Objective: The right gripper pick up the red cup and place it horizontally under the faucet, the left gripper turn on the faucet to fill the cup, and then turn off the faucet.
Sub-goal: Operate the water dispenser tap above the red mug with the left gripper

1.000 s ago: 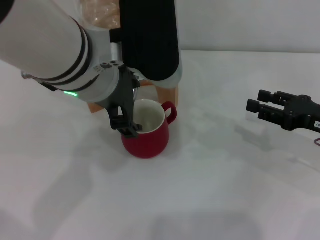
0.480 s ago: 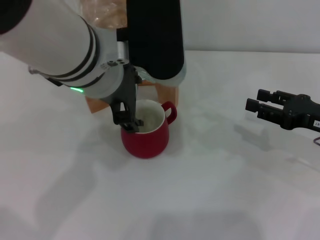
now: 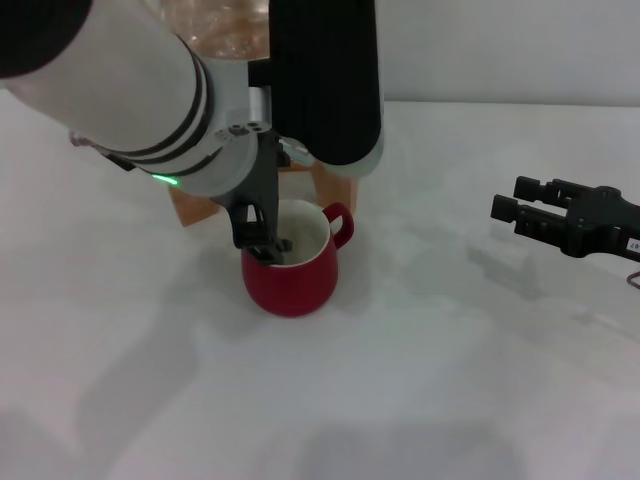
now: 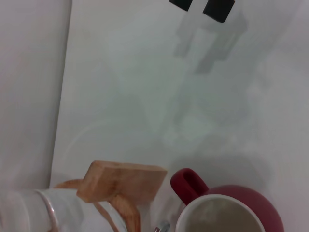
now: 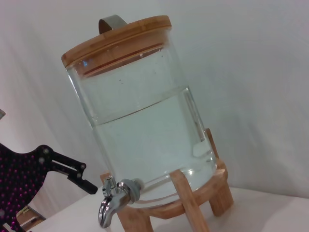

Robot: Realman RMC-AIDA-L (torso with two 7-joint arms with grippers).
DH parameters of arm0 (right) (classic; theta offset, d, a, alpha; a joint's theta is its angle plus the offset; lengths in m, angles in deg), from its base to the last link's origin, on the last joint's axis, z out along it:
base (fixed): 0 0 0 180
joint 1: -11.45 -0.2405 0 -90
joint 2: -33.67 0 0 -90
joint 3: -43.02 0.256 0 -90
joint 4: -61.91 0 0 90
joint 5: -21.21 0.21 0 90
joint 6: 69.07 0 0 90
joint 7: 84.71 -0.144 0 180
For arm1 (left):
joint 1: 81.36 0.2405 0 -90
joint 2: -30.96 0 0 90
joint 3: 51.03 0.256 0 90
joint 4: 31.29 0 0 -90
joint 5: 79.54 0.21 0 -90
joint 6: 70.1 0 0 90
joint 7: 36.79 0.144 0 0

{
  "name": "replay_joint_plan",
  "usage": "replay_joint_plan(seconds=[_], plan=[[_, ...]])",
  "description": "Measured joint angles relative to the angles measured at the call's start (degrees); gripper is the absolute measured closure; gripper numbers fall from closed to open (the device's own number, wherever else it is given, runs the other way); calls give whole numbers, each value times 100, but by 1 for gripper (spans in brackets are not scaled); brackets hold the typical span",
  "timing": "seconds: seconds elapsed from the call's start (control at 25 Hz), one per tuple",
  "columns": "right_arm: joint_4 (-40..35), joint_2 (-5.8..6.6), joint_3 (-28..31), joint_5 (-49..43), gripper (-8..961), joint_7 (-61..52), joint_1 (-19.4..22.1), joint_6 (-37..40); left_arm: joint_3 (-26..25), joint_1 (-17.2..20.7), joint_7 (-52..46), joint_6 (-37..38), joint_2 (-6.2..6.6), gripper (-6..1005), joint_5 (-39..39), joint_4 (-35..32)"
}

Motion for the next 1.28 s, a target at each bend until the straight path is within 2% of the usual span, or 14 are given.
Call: replay_joint_plan(seconds=[1.28], plan=[[-1,-6,6,0,395,0,66,-6,269,-174,-43,231,-11,112,32,293]])
